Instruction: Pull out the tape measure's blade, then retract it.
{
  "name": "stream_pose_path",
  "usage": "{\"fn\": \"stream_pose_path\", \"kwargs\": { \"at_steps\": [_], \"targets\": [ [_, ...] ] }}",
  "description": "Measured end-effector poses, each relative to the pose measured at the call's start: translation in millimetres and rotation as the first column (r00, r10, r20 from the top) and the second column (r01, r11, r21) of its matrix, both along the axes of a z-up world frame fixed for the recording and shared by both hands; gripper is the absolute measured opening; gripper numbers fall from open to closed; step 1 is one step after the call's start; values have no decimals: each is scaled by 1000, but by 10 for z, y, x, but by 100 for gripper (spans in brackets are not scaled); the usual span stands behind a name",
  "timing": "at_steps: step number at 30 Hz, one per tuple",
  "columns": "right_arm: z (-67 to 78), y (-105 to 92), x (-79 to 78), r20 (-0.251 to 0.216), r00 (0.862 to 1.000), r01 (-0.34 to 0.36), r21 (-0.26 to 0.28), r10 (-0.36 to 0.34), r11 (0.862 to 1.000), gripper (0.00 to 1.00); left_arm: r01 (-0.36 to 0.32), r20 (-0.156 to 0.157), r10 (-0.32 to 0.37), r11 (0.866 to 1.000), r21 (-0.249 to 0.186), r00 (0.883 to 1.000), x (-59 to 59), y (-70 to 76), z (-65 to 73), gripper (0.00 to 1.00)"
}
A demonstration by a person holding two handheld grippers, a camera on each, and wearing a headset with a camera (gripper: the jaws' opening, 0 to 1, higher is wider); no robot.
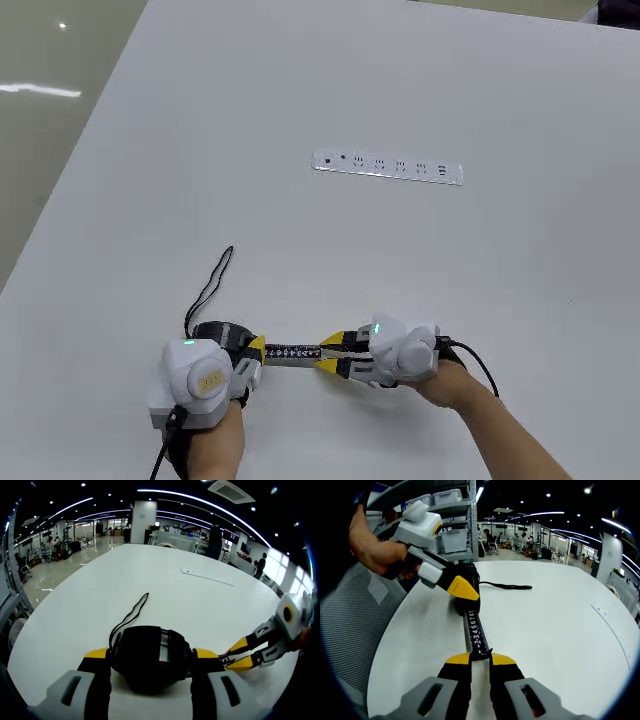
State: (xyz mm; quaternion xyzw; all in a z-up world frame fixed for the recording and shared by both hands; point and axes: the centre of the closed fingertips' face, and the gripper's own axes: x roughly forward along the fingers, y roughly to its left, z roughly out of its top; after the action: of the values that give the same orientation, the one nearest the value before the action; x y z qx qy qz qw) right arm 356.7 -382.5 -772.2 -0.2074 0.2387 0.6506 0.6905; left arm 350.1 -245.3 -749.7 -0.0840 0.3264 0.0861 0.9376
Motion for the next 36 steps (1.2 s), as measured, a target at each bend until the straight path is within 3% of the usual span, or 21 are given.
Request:
{"fn": "stream_pose_path", "kwargs": {
  "at_steps": [36],
  "targets": [
    [0, 204, -37, -9, 1000, -7, 17, 7, 1000, 11, 2, 0, -2, 1000, -4, 1000, -4, 9, 2, 61]
  ]
}}
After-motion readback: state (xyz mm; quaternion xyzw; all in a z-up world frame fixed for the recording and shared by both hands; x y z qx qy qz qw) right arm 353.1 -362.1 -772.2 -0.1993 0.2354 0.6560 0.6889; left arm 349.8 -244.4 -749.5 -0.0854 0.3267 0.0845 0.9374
